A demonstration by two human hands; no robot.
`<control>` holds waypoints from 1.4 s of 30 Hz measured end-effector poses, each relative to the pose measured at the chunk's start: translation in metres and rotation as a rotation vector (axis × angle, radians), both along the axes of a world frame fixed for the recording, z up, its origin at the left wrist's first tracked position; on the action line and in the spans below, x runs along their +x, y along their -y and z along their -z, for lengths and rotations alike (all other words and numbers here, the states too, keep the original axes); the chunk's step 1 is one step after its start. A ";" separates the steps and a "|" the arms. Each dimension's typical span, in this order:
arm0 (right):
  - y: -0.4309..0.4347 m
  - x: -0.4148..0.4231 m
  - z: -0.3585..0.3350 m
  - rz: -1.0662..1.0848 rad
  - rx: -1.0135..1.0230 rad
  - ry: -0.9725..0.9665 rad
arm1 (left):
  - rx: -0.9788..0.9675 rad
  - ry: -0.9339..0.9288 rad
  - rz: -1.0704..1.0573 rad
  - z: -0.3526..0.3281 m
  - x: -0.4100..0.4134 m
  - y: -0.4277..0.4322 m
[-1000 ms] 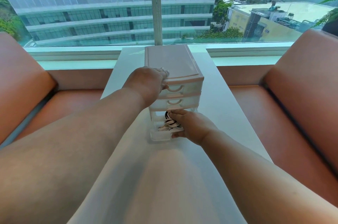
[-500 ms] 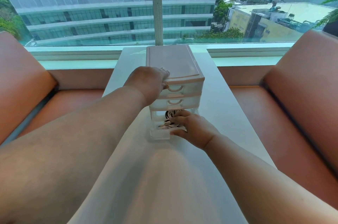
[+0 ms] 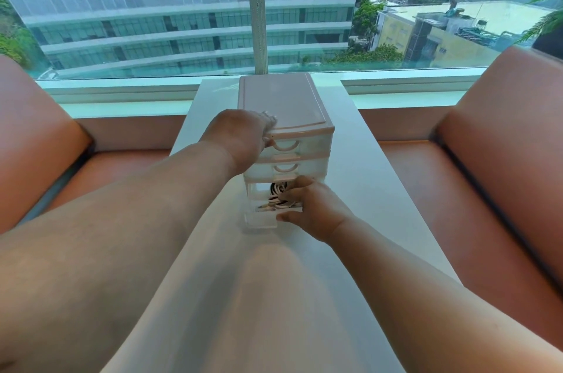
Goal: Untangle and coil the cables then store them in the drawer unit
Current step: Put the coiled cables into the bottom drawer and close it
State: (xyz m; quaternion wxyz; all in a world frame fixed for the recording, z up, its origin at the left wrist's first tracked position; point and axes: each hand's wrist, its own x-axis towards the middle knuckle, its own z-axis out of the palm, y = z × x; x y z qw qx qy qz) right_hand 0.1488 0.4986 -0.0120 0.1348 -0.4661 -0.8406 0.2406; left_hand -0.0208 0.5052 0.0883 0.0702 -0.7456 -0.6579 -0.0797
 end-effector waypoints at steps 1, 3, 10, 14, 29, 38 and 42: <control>-0.001 -0.002 0.001 0.034 -0.036 -0.058 | 0.001 0.001 0.001 0.000 -0.001 0.000; -0.007 -0.008 0.001 0.102 -0.095 -0.126 | 0.004 0.001 0.003 0.001 -0.001 0.000; -0.017 -0.016 0.013 0.193 -0.013 -0.167 | -0.021 -0.002 -0.006 0.000 -0.003 0.000; -0.011 -0.005 0.014 0.117 0.037 -0.223 | -0.015 0.041 -0.010 0.002 -0.004 -0.001; -0.013 -0.006 0.002 0.187 0.221 0.014 | 0.006 0.108 0.032 0.003 -0.003 0.005; 0.010 0.001 0.042 0.229 0.600 -0.092 | 0.008 0.122 0.017 0.007 -0.005 0.003; 0.026 0.007 0.060 0.198 0.622 0.083 | 0.005 0.141 0.017 0.007 -0.005 0.003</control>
